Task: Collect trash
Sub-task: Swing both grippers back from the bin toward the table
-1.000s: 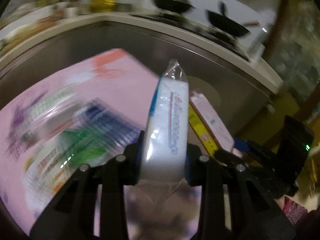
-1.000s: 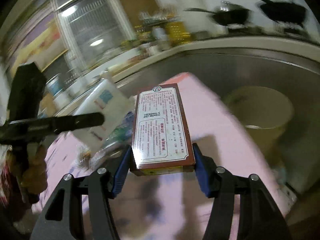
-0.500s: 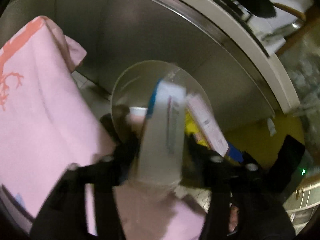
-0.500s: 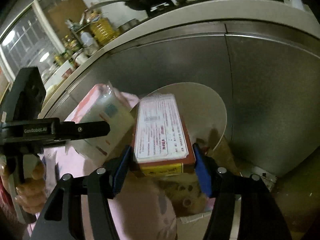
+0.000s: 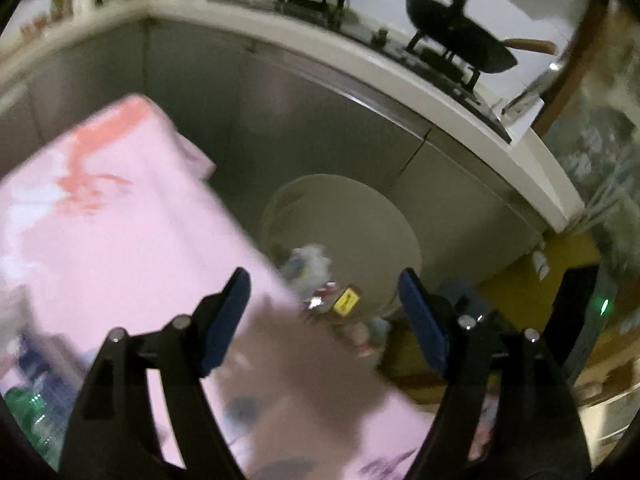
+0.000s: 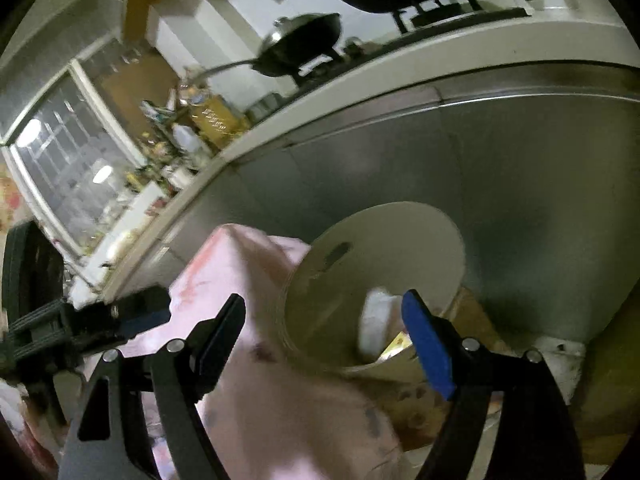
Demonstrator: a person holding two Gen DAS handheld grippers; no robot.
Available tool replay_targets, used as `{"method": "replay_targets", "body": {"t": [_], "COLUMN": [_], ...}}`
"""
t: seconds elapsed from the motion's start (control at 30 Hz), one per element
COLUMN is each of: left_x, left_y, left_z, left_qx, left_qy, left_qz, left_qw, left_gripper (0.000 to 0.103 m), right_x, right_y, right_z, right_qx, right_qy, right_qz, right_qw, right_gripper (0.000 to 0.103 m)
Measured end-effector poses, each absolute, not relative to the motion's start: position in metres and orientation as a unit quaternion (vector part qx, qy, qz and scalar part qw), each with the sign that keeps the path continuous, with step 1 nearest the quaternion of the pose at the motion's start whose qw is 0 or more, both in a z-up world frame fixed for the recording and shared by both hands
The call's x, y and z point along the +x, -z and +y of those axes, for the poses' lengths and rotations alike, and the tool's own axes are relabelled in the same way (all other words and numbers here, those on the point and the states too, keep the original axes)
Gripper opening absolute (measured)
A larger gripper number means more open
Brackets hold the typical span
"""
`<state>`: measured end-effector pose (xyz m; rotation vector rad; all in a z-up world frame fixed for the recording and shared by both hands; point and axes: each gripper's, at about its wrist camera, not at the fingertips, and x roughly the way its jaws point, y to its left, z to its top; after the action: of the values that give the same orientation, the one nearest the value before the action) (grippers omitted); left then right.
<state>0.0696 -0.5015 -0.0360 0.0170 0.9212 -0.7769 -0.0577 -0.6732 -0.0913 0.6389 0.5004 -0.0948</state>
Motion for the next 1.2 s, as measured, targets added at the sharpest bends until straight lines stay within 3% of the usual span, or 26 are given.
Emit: {"method": "replay_targets", "body": {"t": [0.2, 0.63, 1.2], "left_x": [0.017, -0.052, -0.070], "left_y": [0.030, 0.023, 0.050], "left_z": [-0.415, -0.232, -0.132], "left_qx": [0.060, 0.033, -0.007], "left_qy": [0.269, 0.078, -0.020], "left_qz": [0.381, 0.344, 0.366], "left_qw": [0.883, 0.935, 0.930], "left_gripper": [0.073, 0.073, 0.073], "right_x": [-0.073, -0.091, -0.095], "right_y": [0.083, 0.054, 0.055], "right_z": [-0.611, -0.451, -0.373], "right_qx": [0.314, 0.231, 0.191], "right_qy": [-0.015, -0.143, -0.184], "right_qz": [0.245, 0.276, 0.316], "right_qw": [0.917, 0.922, 0.911], "right_gripper": [0.077, 0.078, 0.078]}}
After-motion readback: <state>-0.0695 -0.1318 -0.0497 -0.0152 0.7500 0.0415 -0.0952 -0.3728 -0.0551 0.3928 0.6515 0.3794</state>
